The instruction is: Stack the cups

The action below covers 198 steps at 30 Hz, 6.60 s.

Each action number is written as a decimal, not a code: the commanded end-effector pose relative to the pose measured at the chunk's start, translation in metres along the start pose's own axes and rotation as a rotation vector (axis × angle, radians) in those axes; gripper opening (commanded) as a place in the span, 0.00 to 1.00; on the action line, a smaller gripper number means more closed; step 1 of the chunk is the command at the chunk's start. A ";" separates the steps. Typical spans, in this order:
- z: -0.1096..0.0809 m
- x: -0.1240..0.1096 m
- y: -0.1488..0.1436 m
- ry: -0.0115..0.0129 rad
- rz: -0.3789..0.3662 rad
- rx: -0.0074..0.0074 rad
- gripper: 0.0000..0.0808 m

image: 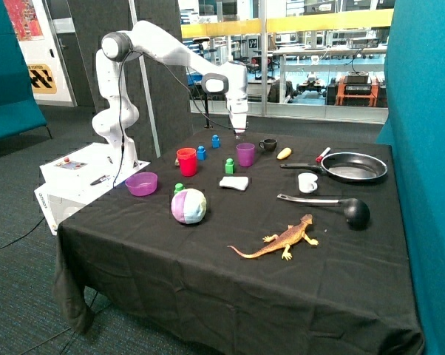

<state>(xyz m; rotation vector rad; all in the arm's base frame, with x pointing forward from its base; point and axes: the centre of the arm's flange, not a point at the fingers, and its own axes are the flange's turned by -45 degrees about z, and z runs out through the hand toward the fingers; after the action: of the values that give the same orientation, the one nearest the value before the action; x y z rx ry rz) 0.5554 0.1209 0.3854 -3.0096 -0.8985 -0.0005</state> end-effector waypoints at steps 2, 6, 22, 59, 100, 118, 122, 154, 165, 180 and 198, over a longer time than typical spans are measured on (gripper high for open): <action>0.010 0.005 0.006 -0.0005 0.014 -0.0006 0.53; 0.014 0.006 0.009 -0.0005 0.019 -0.0006 0.52; 0.025 0.014 0.008 -0.0005 0.020 -0.0006 0.52; 0.047 0.017 -0.002 -0.0005 0.034 -0.0006 0.50; 0.046 0.012 0.009 -0.0005 0.055 -0.0007 0.00; -0.001 0.018 0.017 -0.0005 0.051 -0.0007 0.00; -0.011 0.015 0.020 -0.0005 0.051 -0.0007 0.00; -0.086 -0.046 0.050 -0.0005 0.085 -0.0007 0.00; -0.100 -0.083 0.061 -0.0005 0.105 -0.0007 0.00; -0.094 -0.126 0.053 -0.0005 0.088 -0.0007 0.00; -0.095 -0.161 0.050 -0.0005 0.097 -0.0007 0.00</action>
<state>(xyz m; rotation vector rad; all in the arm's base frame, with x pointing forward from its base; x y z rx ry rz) 0.4651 -0.0016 0.4803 -3.0509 -0.7402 0.0026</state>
